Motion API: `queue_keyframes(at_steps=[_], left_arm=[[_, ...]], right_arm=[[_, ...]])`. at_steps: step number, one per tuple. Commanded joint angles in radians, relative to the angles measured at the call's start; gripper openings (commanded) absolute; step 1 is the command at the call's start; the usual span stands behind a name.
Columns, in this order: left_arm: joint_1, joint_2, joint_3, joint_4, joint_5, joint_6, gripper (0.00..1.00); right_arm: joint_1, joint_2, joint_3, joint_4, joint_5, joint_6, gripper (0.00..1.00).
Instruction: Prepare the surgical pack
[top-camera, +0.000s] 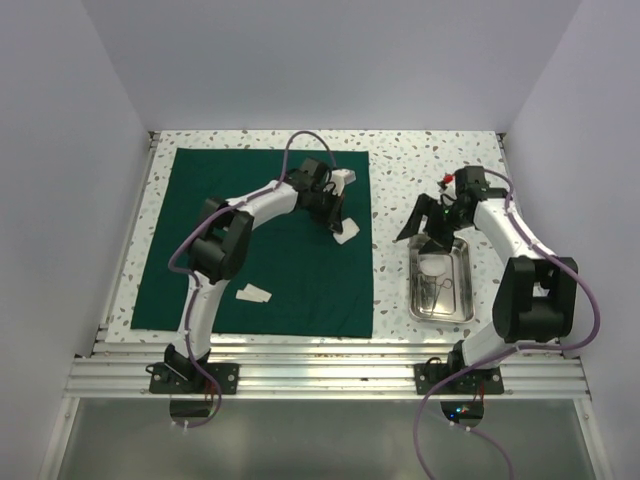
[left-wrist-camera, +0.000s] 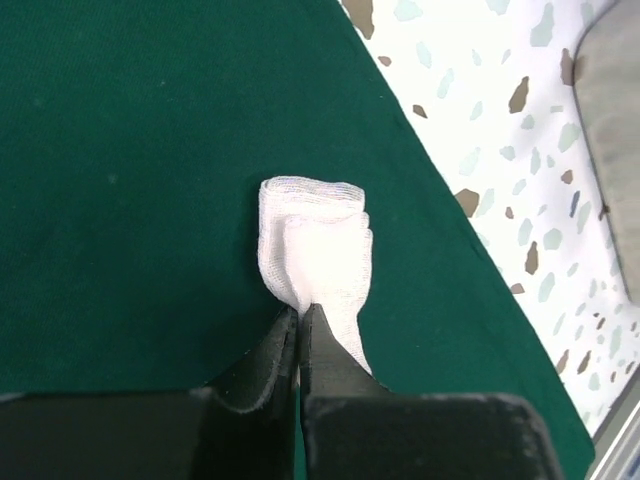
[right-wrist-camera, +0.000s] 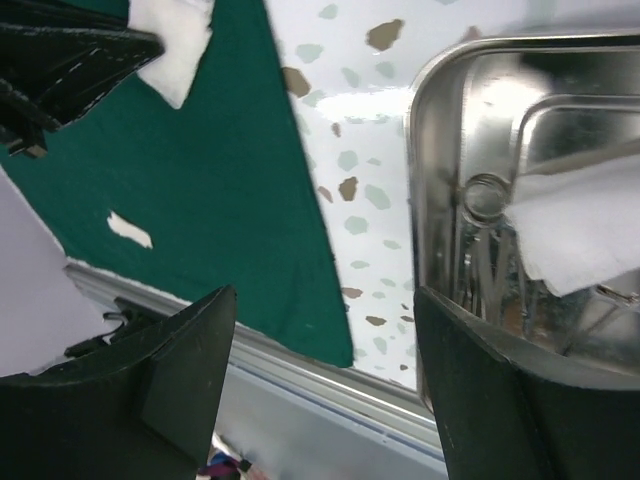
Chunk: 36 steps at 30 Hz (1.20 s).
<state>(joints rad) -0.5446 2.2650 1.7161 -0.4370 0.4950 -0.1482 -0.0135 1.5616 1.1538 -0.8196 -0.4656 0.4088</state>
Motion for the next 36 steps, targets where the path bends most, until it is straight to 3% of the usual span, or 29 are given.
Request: queue_keyframes(at_steps=[1, 7, 17, 24, 31, 36], left_arm=[[0.002, -0.1, 0.036, -0.015, 0.059, -0.036, 0.0], [0.002, -0.223, -0.019, 0.003, 0.129, -0.085, 0.0], [0.002, -0.418, -0.14, 0.003, 0.184, -0.126, 0.0], [0.002, -0.533, -0.282, 0.087, 0.261, -0.214, 0.0], [0.002, -0.63, -0.4, 0.196, 0.303, -0.28, 0.0], [0.002, -0.647, -0.437, 0.201, 0.313, -0.286, 0.0]], right_arm=[[0.044, 0.029, 0.04, 0.06, -0.135, -0.005, 0.76], [0.109, 0.074, 0.037, 0.235, -0.349, 0.054, 0.82], [0.17, 0.075, 0.0, 0.471, -0.497, 0.122, 0.96], [0.231, 0.107, 0.05, 0.467, -0.512, 0.099, 0.98], [0.25, 0.091, 0.02, 0.546, -0.577, 0.153, 0.86], [0.271, 0.054, -0.02, 0.591, -0.597, 0.163, 0.72]])
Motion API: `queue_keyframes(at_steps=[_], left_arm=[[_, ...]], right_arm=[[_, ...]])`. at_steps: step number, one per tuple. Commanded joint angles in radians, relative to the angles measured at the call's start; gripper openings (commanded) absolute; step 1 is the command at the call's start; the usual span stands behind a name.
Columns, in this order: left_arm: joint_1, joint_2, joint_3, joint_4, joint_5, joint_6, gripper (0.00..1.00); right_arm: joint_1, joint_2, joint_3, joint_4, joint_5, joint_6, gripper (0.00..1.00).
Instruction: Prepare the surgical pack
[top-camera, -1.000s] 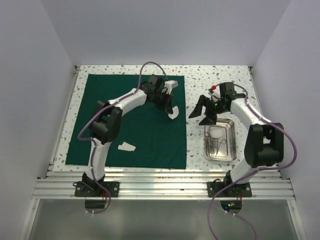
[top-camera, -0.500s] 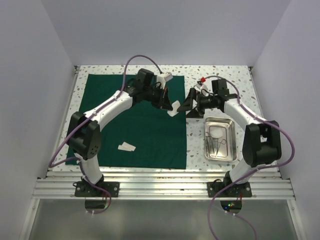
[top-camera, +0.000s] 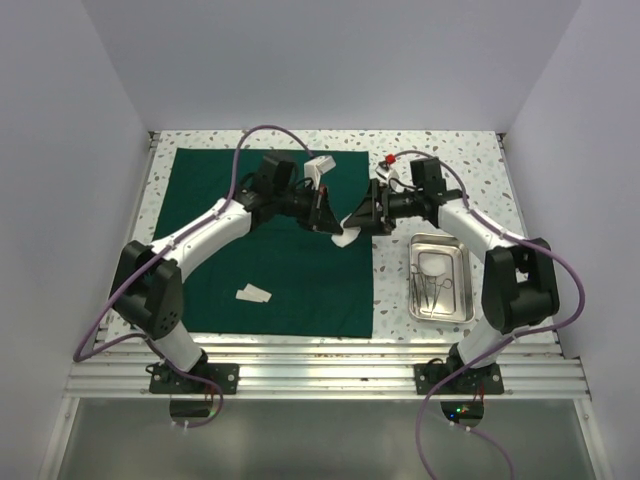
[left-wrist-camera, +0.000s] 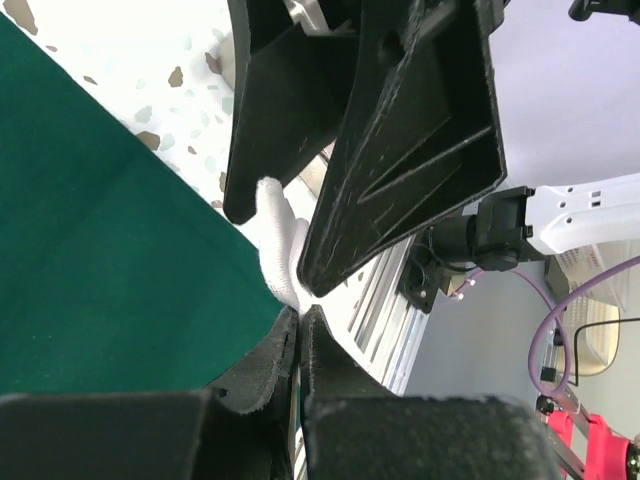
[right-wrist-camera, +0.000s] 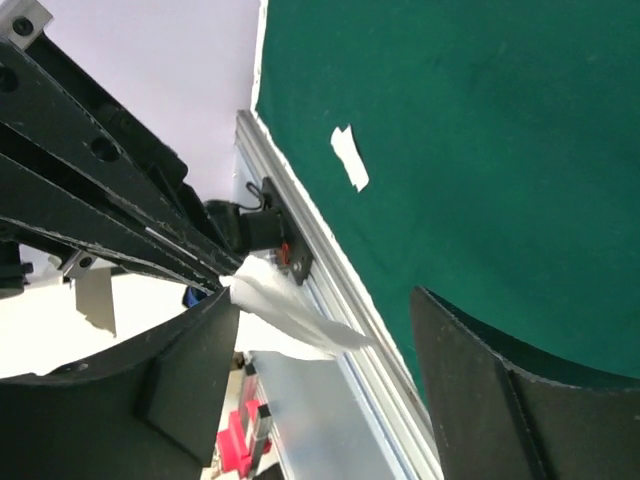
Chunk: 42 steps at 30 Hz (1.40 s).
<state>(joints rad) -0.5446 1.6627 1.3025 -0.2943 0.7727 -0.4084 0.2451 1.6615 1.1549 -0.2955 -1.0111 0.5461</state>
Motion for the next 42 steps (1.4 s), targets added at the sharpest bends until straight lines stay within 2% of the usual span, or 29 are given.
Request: queue_keyframes(at_steps=[1, 4, 5, 6, 10, 11, 12, 13, 14, 16, 17, 20, 23, 26, 27, 30, 34, 37, 42], left_arm=[[0.002, -0.047, -0.029, 0.057, 0.034, -0.026, 0.0], [0.002, -0.063, -0.054, 0.073, 0.031, -0.035, 0.0], [0.002, -0.064, -0.057, 0.075, 0.025, -0.036, 0.0], [0.003, -0.066, -0.057, 0.069, 0.02, -0.035, 0.0], [0.003, -0.064, -0.052, 0.05, -0.003, -0.027, 0.0], [0.003, -0.066, -0.052, 0.052, -0.013, -0.027, 0.0], [0.003, -0.066, -0.052, 0.05, -0.013, -0.029, 0.0], [0.003, -0.066, -0.052, 0.047, -0.029, -0.03, 0.0], [0.003, -0.064, -0.052, 0.049, -0.03, -0.03, 0.0], [0.003, -0.061, -0.045, 0.029, -0.059, -0.024, 0.1], [0.003, -0.06, -0.037, 0.017, -0.072, -0.015, 0.24], [0.009, -0.083, -0.034, -0.018, -0.145, 0.016, 0.46], [0.018, -0.106, -0.035, -0.113, -0.265, 0.094, 0.53], [0.028, -0.136, -0.084, -0.189, -0.377, 0.164, 0.54], [0.034, -0.148, -0.103, -0.198, -0.407, 0.175, 0.54], [0.061, -0.219, -0.199, -0.191, -0.409, 0.189, 0.54], [0.1, -0.305, -0.314, -0.172, -0.386, 0.223, 0.54], [0.121, -0.328, -0.325, -0.198, -0.381, 0.273, 0.54], [0.146, -0.334, -0.325, -0.192, -0.362, 0.324, 0.54]], right_arm=[[0.016, -0.049, -0.029, 0.09, -0.066, 0.034, 0.69], [0.023, -0.062, -0.05, 0.136, -0.081, 0.066, 0.61], [0.025, -0.065, -0.058, 0.137, -0.084, 0.071, 0.56], [0.025, -0.069, -0.06, 0.137, -0.084, 0.071, 0.45], [0.023, -0.1, -0.081, 0.16, -0.095, 0.084, 0.31], [0.025, -0.108, -0.092, 0.165, -0.098, 0.093, 0.24], [0.025, -0.112, -0.095, 0.165, -0.095, 0.094, 0.24], [0.023, -0.117, -0.096, 0.156, -0.095, 0.092, 0.14], [0.023, -0.124, -0.1, 0.151, -0.095, 0.092, 0.09], [0.025, -0.132, -0.095, 0.083, -0.064, 0.063, 0.0], [0.025, -0.135, -0.077, 0.047, -0.049, 0.043, 0.0], [0.017, -0.143, -0.022, -0.129, 0.061, -0.09, 0.0], [-0.023, -0.149, 0.037, -0.334, 0.263, -0.177, 0.0], [-0.122, -0.181, 0.019, -0.448, 0.371, -0.212, 0.0], [-0.195, -0.204, 0.006, -0.474, 0.399, -0.218, 0.0], [-0.312, -0.247, -0.047, -0.565, 0.511, -0.273, 0.0], [-0.362, -0.287, -0.106, -0.553, 0.568, -0.301, 0.0], [-0.4, -0.281, -0.089, -0.579, 0.635, -0.348, 0.0], [-0.408, -0.186, -0.063, -0.567, 0.617, -0.399, 0.0]])
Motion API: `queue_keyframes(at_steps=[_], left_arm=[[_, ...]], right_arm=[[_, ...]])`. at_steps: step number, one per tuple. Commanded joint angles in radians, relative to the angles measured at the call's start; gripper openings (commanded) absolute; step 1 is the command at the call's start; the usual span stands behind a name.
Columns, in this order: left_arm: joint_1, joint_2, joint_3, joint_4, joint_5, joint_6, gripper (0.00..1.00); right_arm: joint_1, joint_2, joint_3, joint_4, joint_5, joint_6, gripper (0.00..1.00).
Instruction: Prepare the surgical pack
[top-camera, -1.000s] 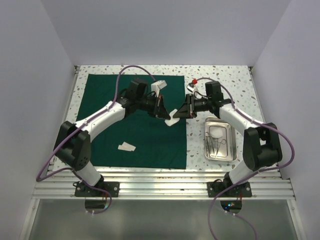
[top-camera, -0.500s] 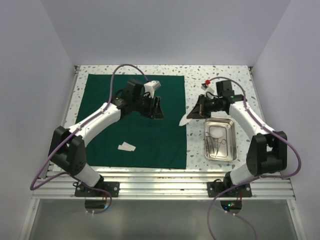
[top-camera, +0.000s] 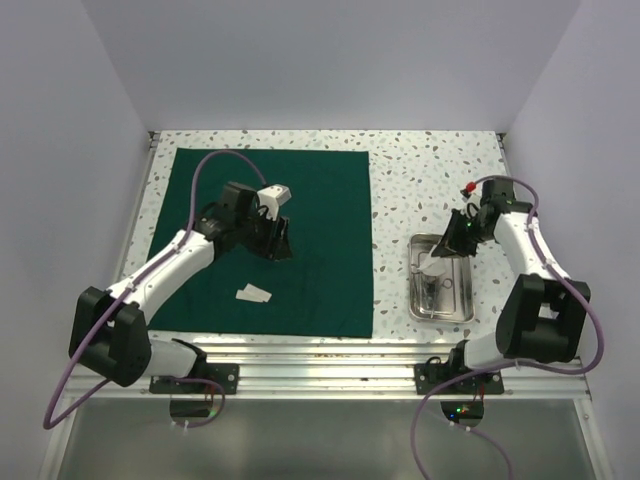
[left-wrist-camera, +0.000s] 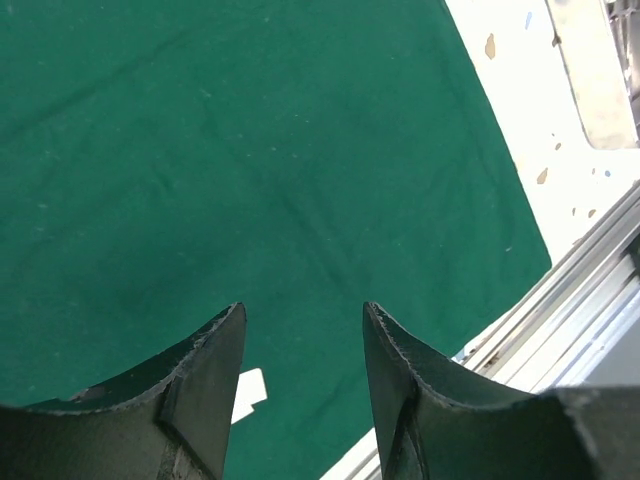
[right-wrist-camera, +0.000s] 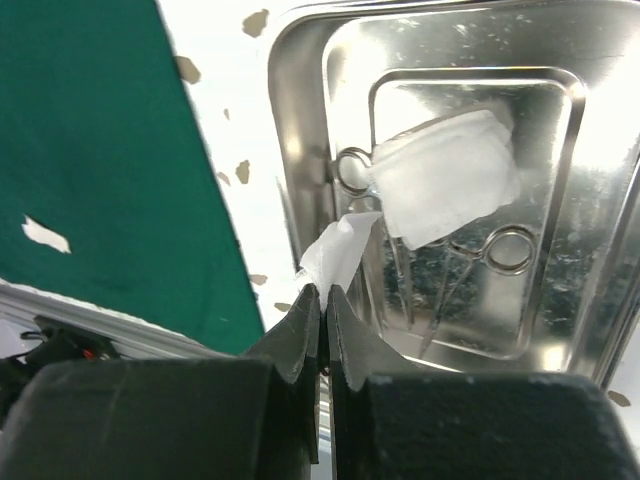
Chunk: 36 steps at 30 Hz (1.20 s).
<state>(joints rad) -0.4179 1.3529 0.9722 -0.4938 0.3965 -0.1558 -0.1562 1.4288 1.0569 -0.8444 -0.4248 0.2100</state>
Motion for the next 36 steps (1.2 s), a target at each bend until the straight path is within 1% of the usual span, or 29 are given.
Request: queue_keyframes(at_steps=[1, 11, 18, 23, 30, 36], left_arm=[[0.022, -0.023, 0.006, 0.006, 0.022, 0.075, 0.54], [0.034, -0.015, -0.038, 0.057, 0.084, 0.053, 0.53], [0.039, 0.011, -0.001, 0.044, 0.079, 0.062, 0.53], [0.041, 0.028, 0.013, 0.034, 0.079, 0.064, 0.53], [0.042, 0.026, 0.019, 0.014, 0.071, 0.055, 0.54], [0.044, 0.023, 0.028, -0.006, 0.047, 0.047, 0.54]], right_arm=[[-0.009, 0.062, 0.041, -0.018, 0.029, -0.069, 0.0], [-0.02, 0.206, 0.087, 0.018, -0.126, -0.096, 0.0], [-0.026, 0.228, 0.072, 0.033, -0.138, -0.092, 0.0], [-0.034, 0.271, 0.081, 0.022, -0.056, -0.089, 0.0], [-0.036, 0.34, 0.141, -0.016, 0.072, -0.086, 0.0], [-0.036, 0.37, 0.173, -0.036, 0.146, -0.08, 0.0]])
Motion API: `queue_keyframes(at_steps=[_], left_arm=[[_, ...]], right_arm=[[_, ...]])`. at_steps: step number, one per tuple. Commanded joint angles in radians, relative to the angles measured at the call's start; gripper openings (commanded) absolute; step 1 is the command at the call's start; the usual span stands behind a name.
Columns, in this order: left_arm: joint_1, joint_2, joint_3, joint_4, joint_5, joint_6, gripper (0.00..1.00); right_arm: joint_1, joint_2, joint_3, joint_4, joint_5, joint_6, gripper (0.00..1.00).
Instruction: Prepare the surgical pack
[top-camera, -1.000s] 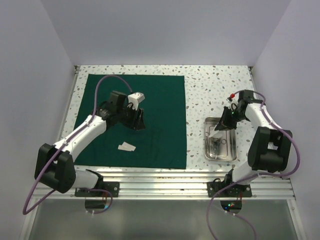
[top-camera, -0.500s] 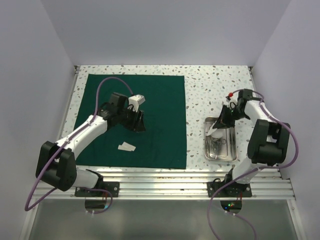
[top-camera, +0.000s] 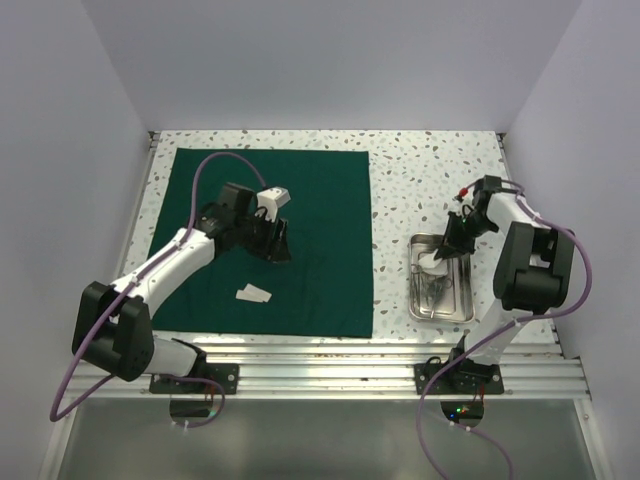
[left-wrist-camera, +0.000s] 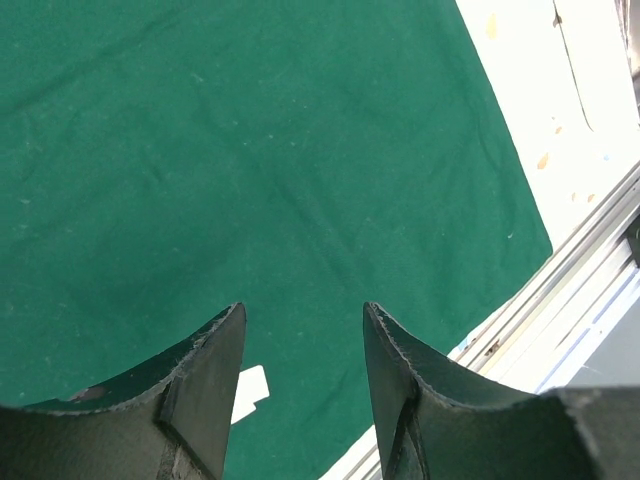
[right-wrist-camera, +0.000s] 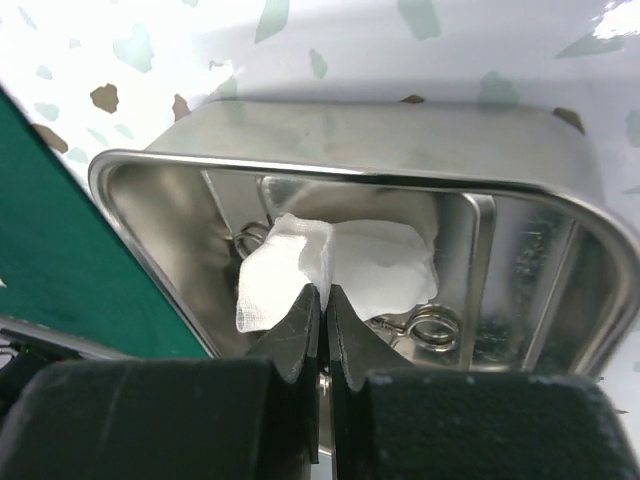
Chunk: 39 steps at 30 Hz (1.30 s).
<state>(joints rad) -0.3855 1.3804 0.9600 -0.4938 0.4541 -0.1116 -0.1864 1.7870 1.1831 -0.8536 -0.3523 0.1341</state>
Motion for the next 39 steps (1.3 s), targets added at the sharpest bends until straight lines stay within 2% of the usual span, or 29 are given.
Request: queue_keyframes(at_steps=[1, 4, 6, 8, 9, 12, 16, 18, 22, 27, 34, 39], left_arm=[[0.011, -0.004, 0.04, -0.008, -0.011, 0.001, 0.54], [0.011, -0.007, 0.039, -0.012, -0.018, -0.013, 0.55], [0.011, -0.01, 0.033, -0.015, -0.041, -0.026, 0.57], [0.011, -0.018, 0.025, -0.015, -0.054, -0.04, 0.58], [0.011, -0.026, 0.022, -0.014, -0.058, -0.048, 0.59], [0.011, -0.04, 0.006, -0.011, -0.081, -0.082, 0.61], [0.013, -0.052, 0.0, -0.029, -0.146, -0.129, 0.64], [0.016, -0.057, -0.003, -0.049, -0.195, -0.169, 0.65], [0.016, -0.08, -0.026, -0.071, -0.268, -0.247, 0.66], [0.019, -0.08, -0.07, -0.138, -0.379, -0.367, 0.68], [0.019, -0.08, -0.141, -0.184, -0.451, -0.54, 0.65], [0.022, -0.012, -0.119, -0.246, -0.558, -0.599, 0.58]], right_arm=[[-0.005, 0.017, 0.05, -0.028, 0.078, -0.001, 0.0], [-0.005, 0.025, 0.055, -0.044, 0.097, 0.009, 0.0], [-0.005, 0.014, 0.053, -0.059, 0.113, 0.01, 0.07], [-0.004, -0.007, 0.038, -0.065, 0.115, 0.025, 0.19], [-0.004, -0.035, 0.032, -0.068, 0.111, 0.032, 0.33], [-0.002, -0.084, 0.03, -0.091, 0.14, 0.058, 0.57], [0.024, -0.145, 0.081, -0.148, 0.216, 0.108, 0.69], [0.05, -0.166, 0.125, -0.168, 0.233, 0.139, 0.72], [0.212, -0.17, 0.217, -0.177, 0.21, 0.165, 0.77], [0.362, -0.147, 0.276, -0.124, 0.089, 0.171, 0.79], [0.406, -0.143, 0.222, -0.065, 0.009, 0.163, 0.79], [0.455, -0.13, 0.213, -0.061, -0.027, 0.165, 0.79]])
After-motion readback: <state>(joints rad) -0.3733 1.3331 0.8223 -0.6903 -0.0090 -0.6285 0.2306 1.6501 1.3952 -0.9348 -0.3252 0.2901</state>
